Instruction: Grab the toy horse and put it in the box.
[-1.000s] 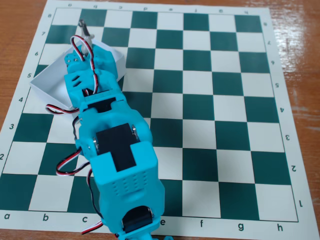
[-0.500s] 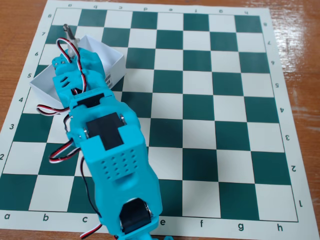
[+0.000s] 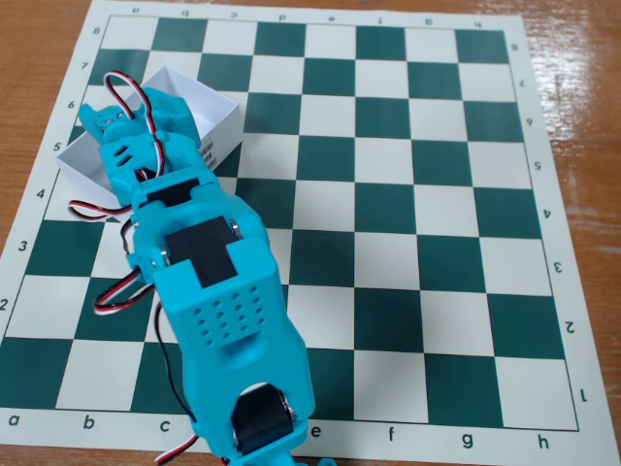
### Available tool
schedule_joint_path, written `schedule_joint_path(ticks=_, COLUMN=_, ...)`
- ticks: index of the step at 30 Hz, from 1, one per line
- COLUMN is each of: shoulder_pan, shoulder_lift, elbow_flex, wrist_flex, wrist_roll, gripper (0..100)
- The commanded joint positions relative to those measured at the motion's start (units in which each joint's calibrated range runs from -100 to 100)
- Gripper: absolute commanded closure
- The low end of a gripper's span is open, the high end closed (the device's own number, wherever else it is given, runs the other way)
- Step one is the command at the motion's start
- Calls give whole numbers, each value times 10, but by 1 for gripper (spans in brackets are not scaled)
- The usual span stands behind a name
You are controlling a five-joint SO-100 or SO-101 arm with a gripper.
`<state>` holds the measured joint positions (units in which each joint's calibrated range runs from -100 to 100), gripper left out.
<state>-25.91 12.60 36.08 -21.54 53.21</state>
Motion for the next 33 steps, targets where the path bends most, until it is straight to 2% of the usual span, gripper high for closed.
schedule_joint_path(ticks=1, shoulder_pan=6, shoulder_lift=-50, elbow_flex=10, wrist_flex=4, wrist_roll=-2, gripper=73)
schedule_joint_path(ticks=6, shoulder_pan=34, shoulder_lift=-157, elbow_flex=87, wrist_flex=21, wrist_roll=-6, gripper=74)
schedule_joint_path(ticks=13, shoulder_pan=130, shoulder_lift=-385, elbow_flex=310, wrist_flex=17, wrist_roll=-12, gripper=74)
schedule_joint_path(ticks=17, shoulder_pan=191, shoulder_lift=-501, elbow_flex=431, wrist_flex=53, wrist_roll=-25, gripper=74)
schedule_joint_path(ticks=21, shoulder_pan=231, shoulder_lift=-630, elbow_flex=527, wrist_flex=164, wrist_roll=-42, gripper=74)
schedule_joint_path(ticks=24, shoulder_pan=244, shoulder_lift=-750, elbow_flex=578, wrist_flex=294, wrist_roll=-69, gripper=74)
schedule_joint_path(ticks=28, shoulder_pan=249, shoulder_lift=-900, elbow_flex=616, wrist_flex=485, wrist_roll=-119, gripper=74)
schedule_joint_path(ticks=33, shoulder_pan=246, shoulder_lift=-995, elbow_flex=636, wrist_flex=599, wrist_roll=-204, gripper=74)
